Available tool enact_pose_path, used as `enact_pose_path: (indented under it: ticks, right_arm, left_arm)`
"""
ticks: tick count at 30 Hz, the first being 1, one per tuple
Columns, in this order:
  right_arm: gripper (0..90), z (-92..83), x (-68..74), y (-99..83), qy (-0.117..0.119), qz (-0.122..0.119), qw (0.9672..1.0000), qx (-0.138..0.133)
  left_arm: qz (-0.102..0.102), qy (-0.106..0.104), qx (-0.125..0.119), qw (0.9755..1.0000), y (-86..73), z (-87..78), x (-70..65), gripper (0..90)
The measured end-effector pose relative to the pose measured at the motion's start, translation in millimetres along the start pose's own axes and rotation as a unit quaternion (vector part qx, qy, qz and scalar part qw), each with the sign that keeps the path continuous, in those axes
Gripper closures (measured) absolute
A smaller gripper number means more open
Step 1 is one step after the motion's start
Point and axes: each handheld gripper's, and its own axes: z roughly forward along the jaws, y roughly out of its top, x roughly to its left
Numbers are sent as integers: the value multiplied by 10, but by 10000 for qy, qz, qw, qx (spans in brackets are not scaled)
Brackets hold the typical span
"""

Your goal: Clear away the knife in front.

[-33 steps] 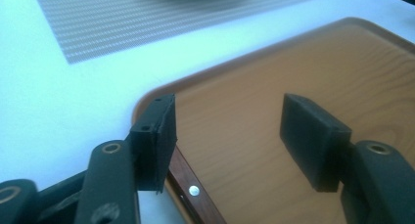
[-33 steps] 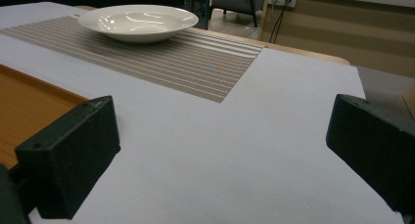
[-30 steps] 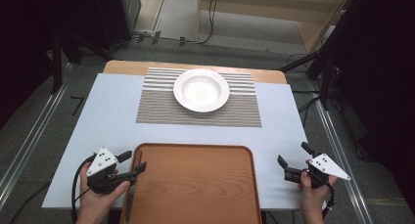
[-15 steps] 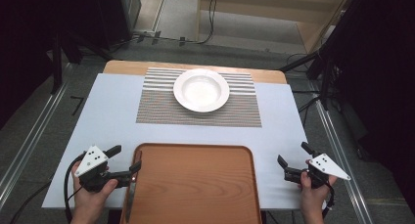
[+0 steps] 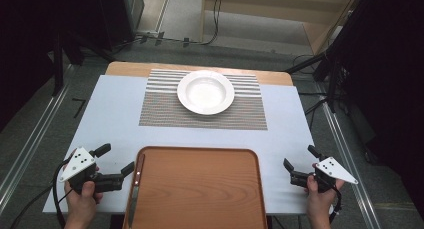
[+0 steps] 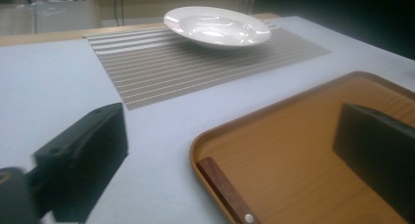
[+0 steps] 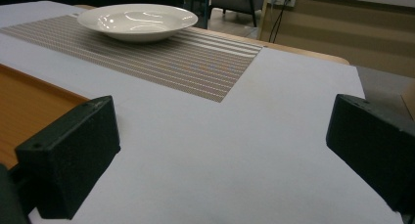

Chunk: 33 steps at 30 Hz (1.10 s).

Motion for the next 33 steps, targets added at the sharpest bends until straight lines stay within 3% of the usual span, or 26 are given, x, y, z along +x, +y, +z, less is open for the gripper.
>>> enact_pose_path:
  ticks: [2, 4, 5, 9, 23, 26, 33]
  right_arm:
    - [0, -1, 0, 0, 2, 1, 10000, 1]
    - [0, 0, -2, 0, 4, 3, 10000, -4]
    - [0, 0, -3, 0, 6, 3, 10000, -5]
    - [0, 0, -4, -1, 4, 3, 10000, -3]
    - [0, 3, -10, -2, -9, 25, 10000, -5]
    - [0, 3, -10, -2, -19, 29, 10000, -1]
    - [0, 5, -10, -1, -17, 17, 10000, -1]
  left_arm:
    - [-45, 191, -82, 9998, -11, -14, 26, 0]
    - [-77, 152, -118, 9998, -21, -24, 69, 0]
    - [-91, 249, -139, 9996, -28, -24, 83, 0]
    - [-110, 309, -174, 9993, -63, -43, 187, 0]
    - [38, 594, -255, 9979, -233, -66, 501, 0]
    - [-76, 618, -303, 9976, -250, -75, 565, 0]
    - [-100, 653, -290, 9974, -277, -66, 582, 0]
